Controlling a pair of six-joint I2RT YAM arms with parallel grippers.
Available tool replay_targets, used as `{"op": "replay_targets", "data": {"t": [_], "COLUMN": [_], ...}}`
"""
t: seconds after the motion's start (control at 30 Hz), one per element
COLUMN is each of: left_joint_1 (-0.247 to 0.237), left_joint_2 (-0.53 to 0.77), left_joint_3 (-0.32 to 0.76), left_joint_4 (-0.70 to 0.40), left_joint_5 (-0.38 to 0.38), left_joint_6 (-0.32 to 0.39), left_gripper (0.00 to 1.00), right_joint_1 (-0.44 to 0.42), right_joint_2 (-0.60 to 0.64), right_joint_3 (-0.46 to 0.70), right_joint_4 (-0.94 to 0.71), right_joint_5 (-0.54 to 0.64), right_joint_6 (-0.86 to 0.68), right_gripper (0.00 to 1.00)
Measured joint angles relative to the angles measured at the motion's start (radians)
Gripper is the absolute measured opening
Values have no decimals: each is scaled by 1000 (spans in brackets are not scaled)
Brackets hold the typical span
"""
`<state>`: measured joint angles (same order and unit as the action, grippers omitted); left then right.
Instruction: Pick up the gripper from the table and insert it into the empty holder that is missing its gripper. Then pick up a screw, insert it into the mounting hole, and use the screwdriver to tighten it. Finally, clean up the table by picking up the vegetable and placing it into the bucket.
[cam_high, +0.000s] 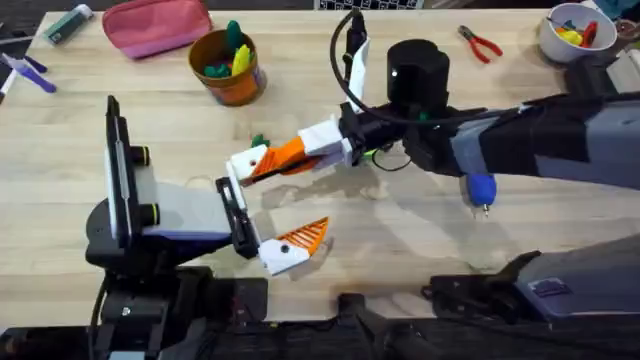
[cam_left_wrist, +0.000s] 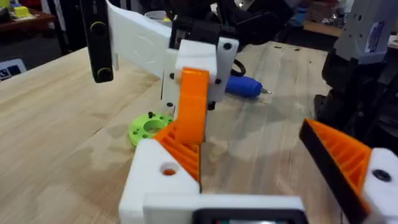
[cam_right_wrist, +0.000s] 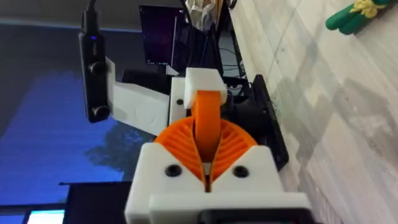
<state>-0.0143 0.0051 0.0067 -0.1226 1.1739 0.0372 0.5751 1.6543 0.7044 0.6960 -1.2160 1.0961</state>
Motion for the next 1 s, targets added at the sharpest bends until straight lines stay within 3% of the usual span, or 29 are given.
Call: {"op": "replay_targets", "data": {"t": [0.03, 0.17, 0.2, 0.23, 0.77, 0.87, 1.0], "left_joint_1": [0, -4, -4, -4, -4, -4, -4], "left_joint_2": [0, 0, 0, 0, 0, 0, 0], "left_joint_3": [0, 0, 0, 0, 0, 0, 0], "left_joint_4": [0, -2, -2, -2, -2, -2, -2], "left_joint_5": [5, 13, 13, 13, 13, 14, 16], "left_joint_6": [0, 0, 0, 0, 0, 0, 0], "left_gripper": [986, 985, 986, 985, 986, 985, 985], "right_joint_1": [2, 9, 10, 10, -2, -43, -115], "right_joint_2": [0, 0, 0, 0, -22, -94, -209], "right_joint_3": [0, 2, 2, 2, 2, 6, 52], "right_joint_4": [-1, 0, 1, 1, -43, -193, -524], "right_joint_5": [12, 32, 35, 38, 67, 70, 110], "right_joint_6": [3, 4, 3, 4, -30, -87, -229], "right_gripper": [231, 796, 906, 952, 986, 987, 986]}}
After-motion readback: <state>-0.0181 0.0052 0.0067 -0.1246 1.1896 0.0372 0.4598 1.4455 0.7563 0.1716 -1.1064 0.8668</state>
